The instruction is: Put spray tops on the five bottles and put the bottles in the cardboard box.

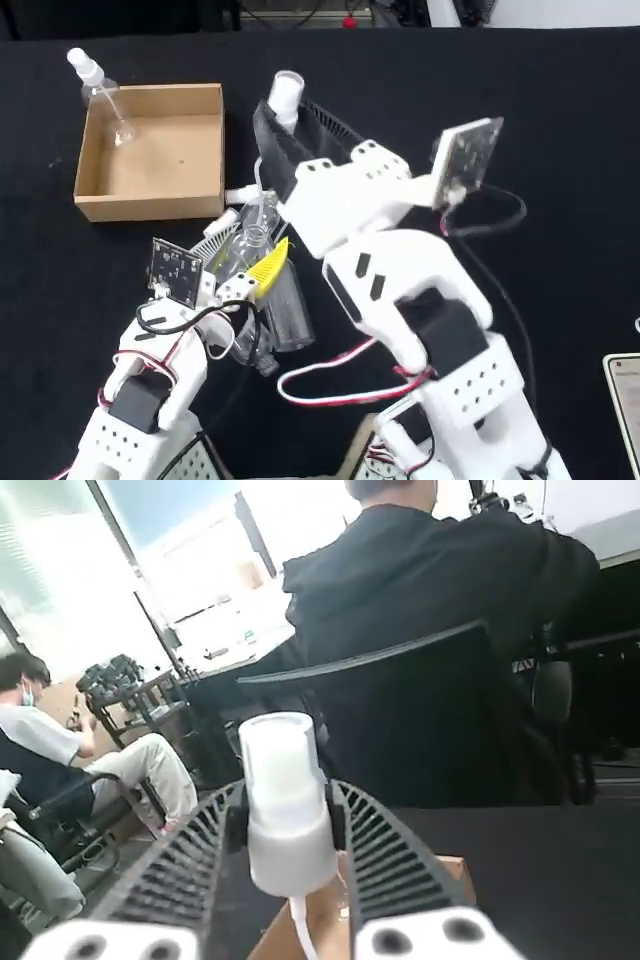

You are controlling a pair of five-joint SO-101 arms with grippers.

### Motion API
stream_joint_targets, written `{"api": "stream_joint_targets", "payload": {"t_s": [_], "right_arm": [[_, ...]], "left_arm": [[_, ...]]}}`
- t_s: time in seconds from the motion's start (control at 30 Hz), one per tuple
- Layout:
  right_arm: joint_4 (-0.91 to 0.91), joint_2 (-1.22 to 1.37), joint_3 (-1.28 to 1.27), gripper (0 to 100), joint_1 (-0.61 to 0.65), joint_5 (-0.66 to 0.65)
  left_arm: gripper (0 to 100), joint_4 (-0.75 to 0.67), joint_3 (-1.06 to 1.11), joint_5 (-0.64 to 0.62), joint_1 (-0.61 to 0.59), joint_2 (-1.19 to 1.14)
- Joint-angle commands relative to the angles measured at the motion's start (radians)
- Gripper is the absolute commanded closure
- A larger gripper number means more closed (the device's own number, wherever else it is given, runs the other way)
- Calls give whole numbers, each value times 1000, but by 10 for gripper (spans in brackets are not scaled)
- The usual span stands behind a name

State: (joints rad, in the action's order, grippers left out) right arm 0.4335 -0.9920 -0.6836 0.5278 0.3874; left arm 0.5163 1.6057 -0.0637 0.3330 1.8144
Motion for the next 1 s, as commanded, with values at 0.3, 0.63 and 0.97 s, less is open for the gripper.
{"api": "stream_joint_targets", "payload": {"t_s": [0.3,0.63,0.97], "right_arm": [[-29,-173,-194,980,-23,-23],[-21,-234,-292,981,48,-25],[-29,-311,-409,981,97,-117]], "left_arm": [[916,-21,-12,-3,-1,11],[916,-21,-12,0,-1,11],[917,-18,-12,0,-4,11]]}}
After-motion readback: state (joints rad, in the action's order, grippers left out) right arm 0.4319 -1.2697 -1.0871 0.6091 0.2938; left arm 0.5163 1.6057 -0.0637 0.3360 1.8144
